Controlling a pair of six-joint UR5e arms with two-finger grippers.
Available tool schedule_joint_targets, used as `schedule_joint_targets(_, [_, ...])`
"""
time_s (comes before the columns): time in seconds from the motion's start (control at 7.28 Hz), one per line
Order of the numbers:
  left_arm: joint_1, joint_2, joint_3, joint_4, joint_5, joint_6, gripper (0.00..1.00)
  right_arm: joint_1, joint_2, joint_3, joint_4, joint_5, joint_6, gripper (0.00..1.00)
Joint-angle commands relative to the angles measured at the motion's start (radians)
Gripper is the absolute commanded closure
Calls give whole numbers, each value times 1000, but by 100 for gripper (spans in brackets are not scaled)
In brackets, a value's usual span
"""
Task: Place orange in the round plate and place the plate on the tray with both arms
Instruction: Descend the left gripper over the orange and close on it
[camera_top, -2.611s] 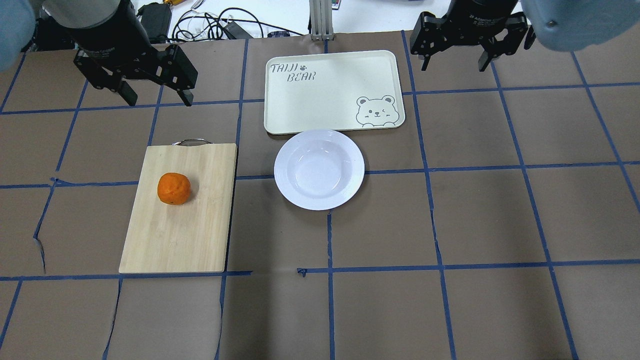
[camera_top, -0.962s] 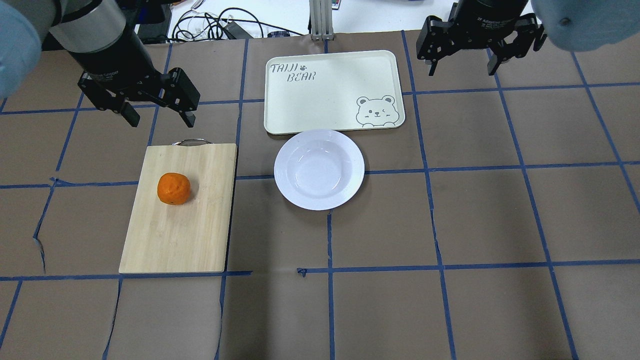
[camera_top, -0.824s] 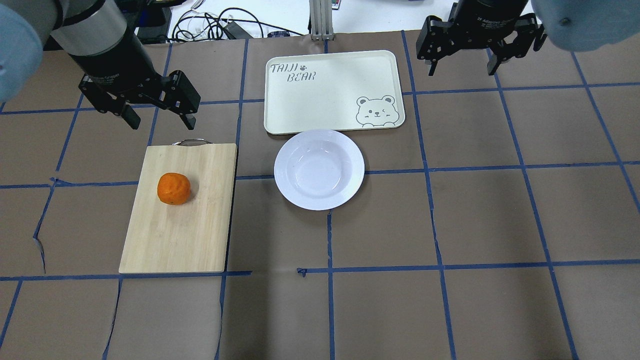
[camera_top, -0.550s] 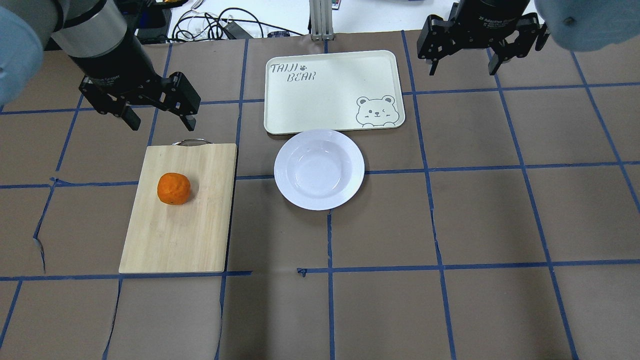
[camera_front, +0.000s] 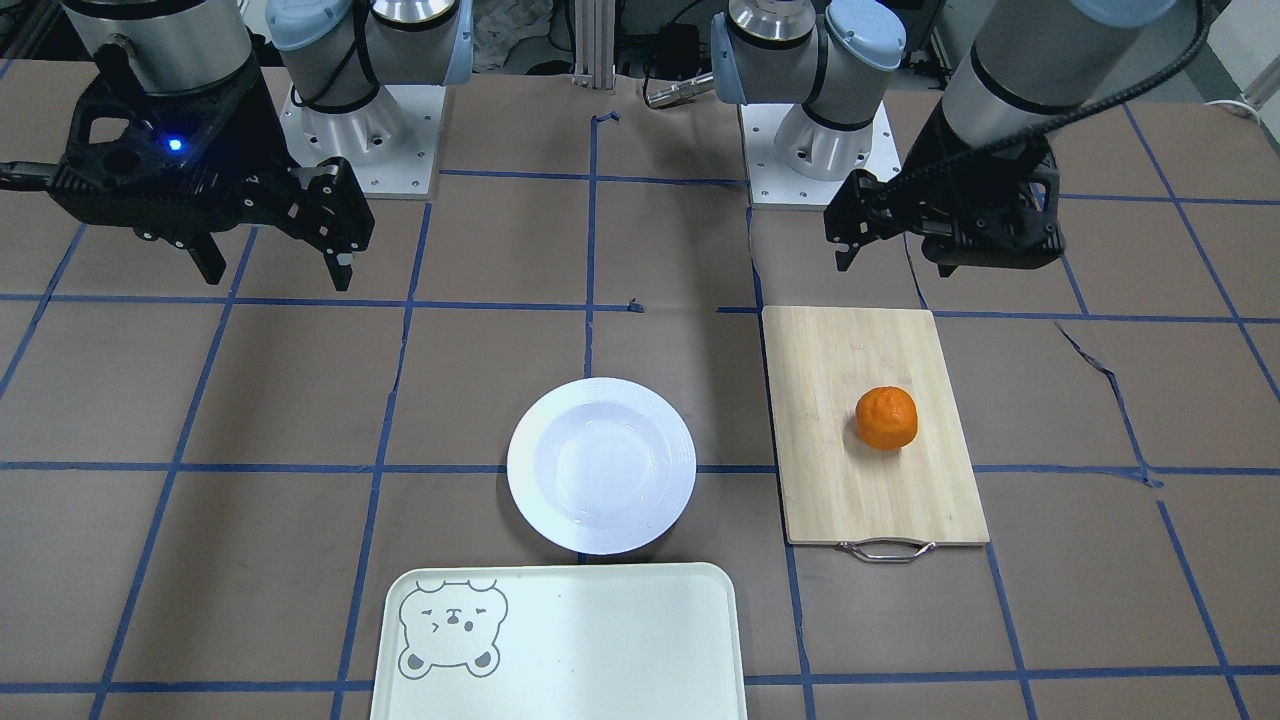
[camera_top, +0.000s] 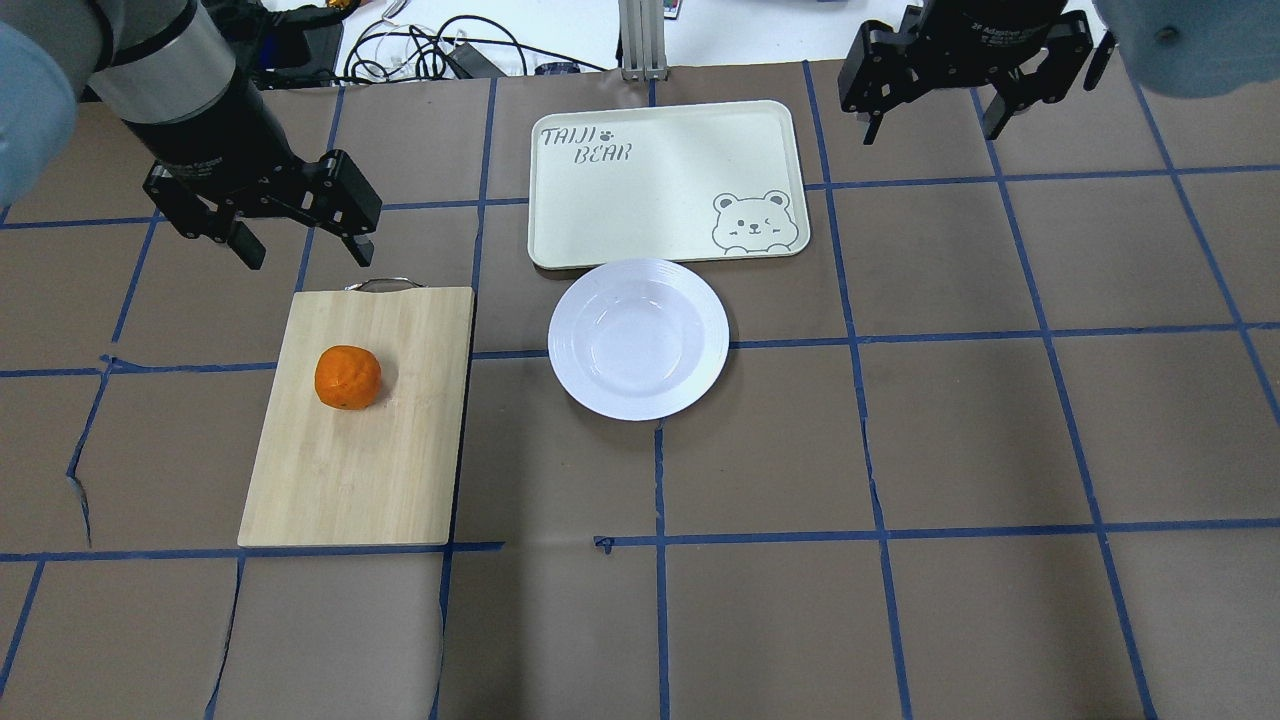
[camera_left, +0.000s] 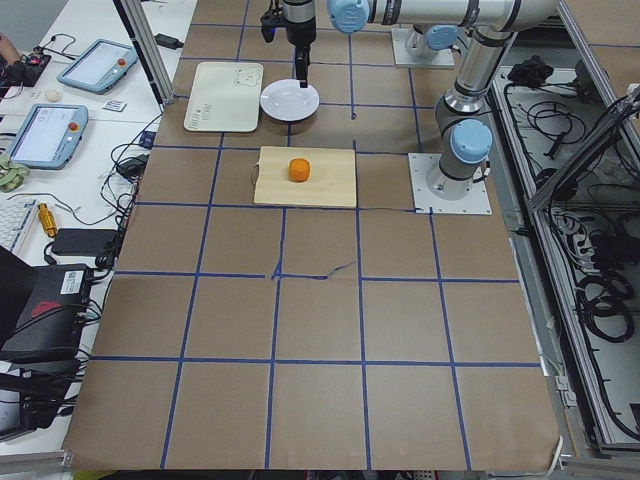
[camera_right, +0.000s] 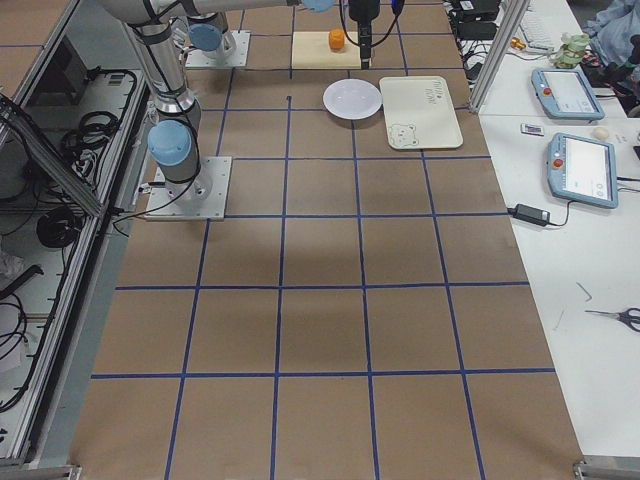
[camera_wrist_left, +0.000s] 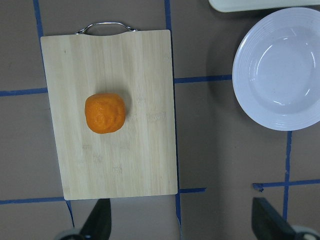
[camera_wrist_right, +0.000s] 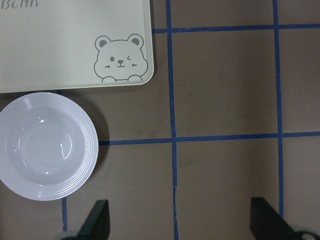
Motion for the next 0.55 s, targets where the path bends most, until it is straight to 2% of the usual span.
schedule_joint_targets(0.0, [74,-12,-45,19,31,45,0,-3,-27,1,-10,8,-76,0])
schedule_joint_targets(0.27, [199,-31,-140,112,30,167,0,2,-19,10,-10,14,-68,0])
schedule_joint_targets(0.41, [255,-44,-215,196,28,188,0,-4,-15,15,-17,57,-62,0])
